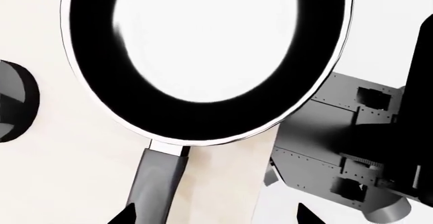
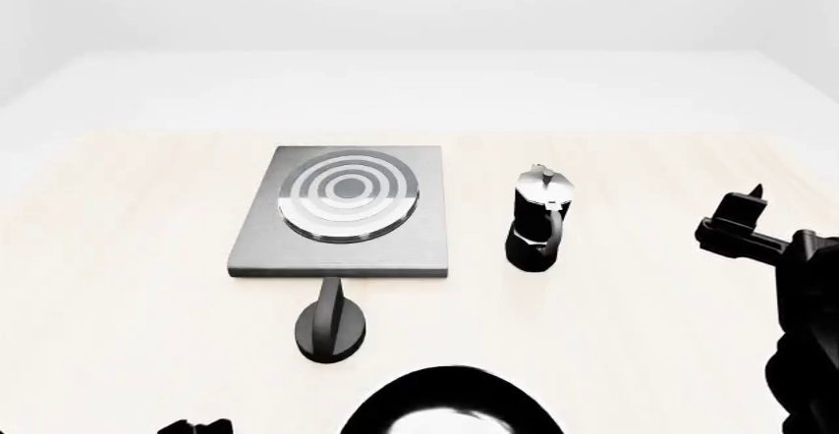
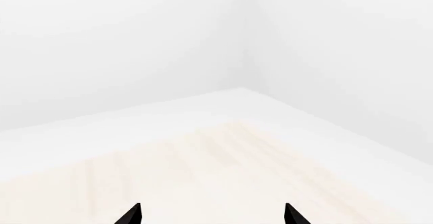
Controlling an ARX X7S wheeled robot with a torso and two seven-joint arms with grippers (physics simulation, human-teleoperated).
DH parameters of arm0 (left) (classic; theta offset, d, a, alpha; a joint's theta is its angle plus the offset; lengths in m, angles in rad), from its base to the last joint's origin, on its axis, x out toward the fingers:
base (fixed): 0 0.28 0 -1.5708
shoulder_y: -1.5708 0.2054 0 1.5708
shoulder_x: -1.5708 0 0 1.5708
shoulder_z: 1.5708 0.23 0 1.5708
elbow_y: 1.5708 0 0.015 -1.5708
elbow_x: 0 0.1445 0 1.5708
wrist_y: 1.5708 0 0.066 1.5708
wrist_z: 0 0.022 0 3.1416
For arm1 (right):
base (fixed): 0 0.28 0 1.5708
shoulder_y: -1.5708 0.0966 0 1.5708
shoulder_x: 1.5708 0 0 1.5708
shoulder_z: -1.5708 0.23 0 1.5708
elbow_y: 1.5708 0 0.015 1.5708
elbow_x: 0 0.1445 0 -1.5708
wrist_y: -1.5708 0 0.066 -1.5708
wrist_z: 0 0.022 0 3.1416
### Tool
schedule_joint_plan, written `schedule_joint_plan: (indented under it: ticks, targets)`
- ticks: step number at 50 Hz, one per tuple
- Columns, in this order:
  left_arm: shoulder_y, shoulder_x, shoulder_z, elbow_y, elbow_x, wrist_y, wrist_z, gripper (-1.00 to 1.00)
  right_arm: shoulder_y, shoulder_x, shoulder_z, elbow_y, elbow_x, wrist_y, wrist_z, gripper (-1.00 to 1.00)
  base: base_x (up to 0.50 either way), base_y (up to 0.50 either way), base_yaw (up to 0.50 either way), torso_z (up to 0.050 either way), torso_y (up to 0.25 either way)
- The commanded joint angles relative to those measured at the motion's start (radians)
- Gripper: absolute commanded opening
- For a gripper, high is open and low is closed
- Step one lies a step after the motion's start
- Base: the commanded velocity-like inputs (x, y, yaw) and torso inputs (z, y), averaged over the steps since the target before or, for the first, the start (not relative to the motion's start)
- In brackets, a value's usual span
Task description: Turn on the stove and put the frying pan on it.
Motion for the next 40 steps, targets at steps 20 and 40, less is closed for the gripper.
schedule_joint_plan:
  ticks: [20, 40]
  targets:
    - [-0.16, -0.077, 0.144, -0.012, -0.242, 0.023, -0.159, 1.0, 0.009, 0.004, -0.01, 0.008, 0.006, 0.001, 0.008, 1.0, 0.0, 0.0, 0.0, 0.0, 0.0]
    - [-0.288, -0.152, 0.266, -0.065, -0.361, 0.014, -0.308, 1.0, -0.004, 0.002, -0.01, 0.019, 0.007, -0.016, 0.011, 1.0, 0.0, 0.0, 0.0, 0.0, 0.0]
